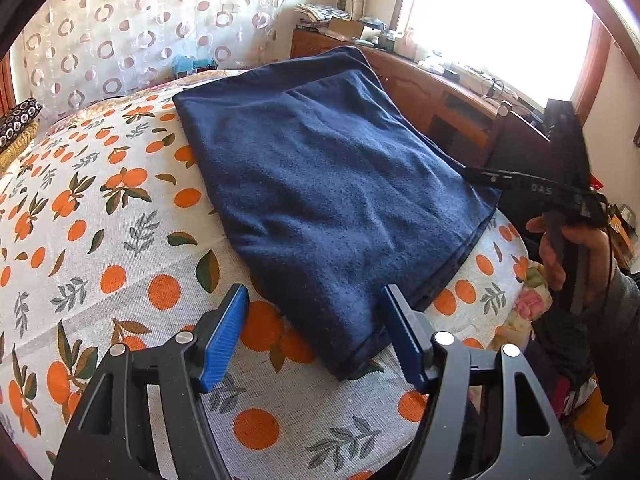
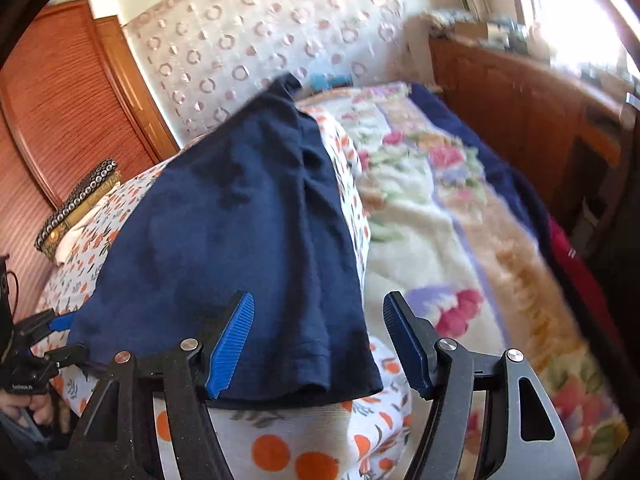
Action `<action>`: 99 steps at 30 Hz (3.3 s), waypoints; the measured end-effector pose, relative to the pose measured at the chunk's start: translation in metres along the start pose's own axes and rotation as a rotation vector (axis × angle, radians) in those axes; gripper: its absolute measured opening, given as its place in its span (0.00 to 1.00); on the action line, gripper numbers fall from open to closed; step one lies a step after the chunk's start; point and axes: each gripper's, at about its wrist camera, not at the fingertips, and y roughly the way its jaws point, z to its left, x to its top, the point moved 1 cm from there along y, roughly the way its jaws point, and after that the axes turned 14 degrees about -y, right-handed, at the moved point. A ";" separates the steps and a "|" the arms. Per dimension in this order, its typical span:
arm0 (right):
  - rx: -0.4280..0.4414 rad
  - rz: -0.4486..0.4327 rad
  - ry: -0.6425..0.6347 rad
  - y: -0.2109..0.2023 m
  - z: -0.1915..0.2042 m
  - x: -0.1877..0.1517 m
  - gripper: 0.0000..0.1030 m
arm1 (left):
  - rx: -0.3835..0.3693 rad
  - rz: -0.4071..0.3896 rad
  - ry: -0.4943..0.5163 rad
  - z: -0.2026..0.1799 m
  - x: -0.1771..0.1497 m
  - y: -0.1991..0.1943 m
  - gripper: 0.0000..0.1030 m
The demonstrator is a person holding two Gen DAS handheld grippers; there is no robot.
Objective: Fold small clothes
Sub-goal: 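Position both grippers at the folded navy shirt's edge, then close the left gripper on the folded shirt's edge, then lift the shirt with the left gripper and fold it over onto itself, then open the left gripper and release the folded bundle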
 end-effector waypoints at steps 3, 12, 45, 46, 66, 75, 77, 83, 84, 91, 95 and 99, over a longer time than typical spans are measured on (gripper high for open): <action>0.029 0.022 0.016 0.008 -0.003 -0.003 0.67 | -0.002 0.002 0.005 -0.002 -0.001 0.000 0.67; 0.125 0.038 0.095 0.004 -0.018 -0.003 0.62 | 0.009 -0.010 0.048 -0.014 -0.012 -0.003 0.54; 0.087 -0.271 -0.262 -0.129 0.063 0.026 0.08 | -0.137 -0.280 0.131 -0.009 0.044 -0.146 0.06; 0.095 -0.278 -0.270 -0.135 0.064 0.023 0.08 | -0.151 -0.284 0.130 -0.009 0.044 -0.152 0.06; 0.036 -0.240 -0.280 -0.096 0.051 0.048 0.08 | -0.058 -0.200 0.052 0.026 0.081 -0.105 0.06; -0.047 -0.118 -0.250 -0.012 0.052 0.085 0.08 | 0.023 -0.141 -0.024 0.057 0.112 -0.057 0.27; -0.051 -0.098 -0.245 -0.003 0.052 0.091 0.08 | 0.012 -0.182 -0.035 0.062 0.110 -0.068 0.42; -0.051 -0.075 -0.203 0.016 0.050 0.113 0.08 | 0.006 -0.169 -0.022 0.061 0.098 -0.071 0.51; -0.053 -0.083 -0.197 0.013 0.049 0.113 0.10 | 0.009 -0.159 -0.012 0.060 0.096 -0.067 0.51; -0.120 -0.205 -0.204 -0.035 0.050 0.094 0.56 | 0.009 -0.057 0.014 0.047 0.077 -0.029 0.51; -0.074 -0.164 -0.287 -0.046 0.062 0.072 0.56 | 0.014 -0.036 0.035 0.037 0.077 -0.015 0.51; -0.075 -0.066 -0.343 -0.024 0.068 0.063 0.56 | 0.042 -0.037 0.047 0.034 0.088 0.001 0.51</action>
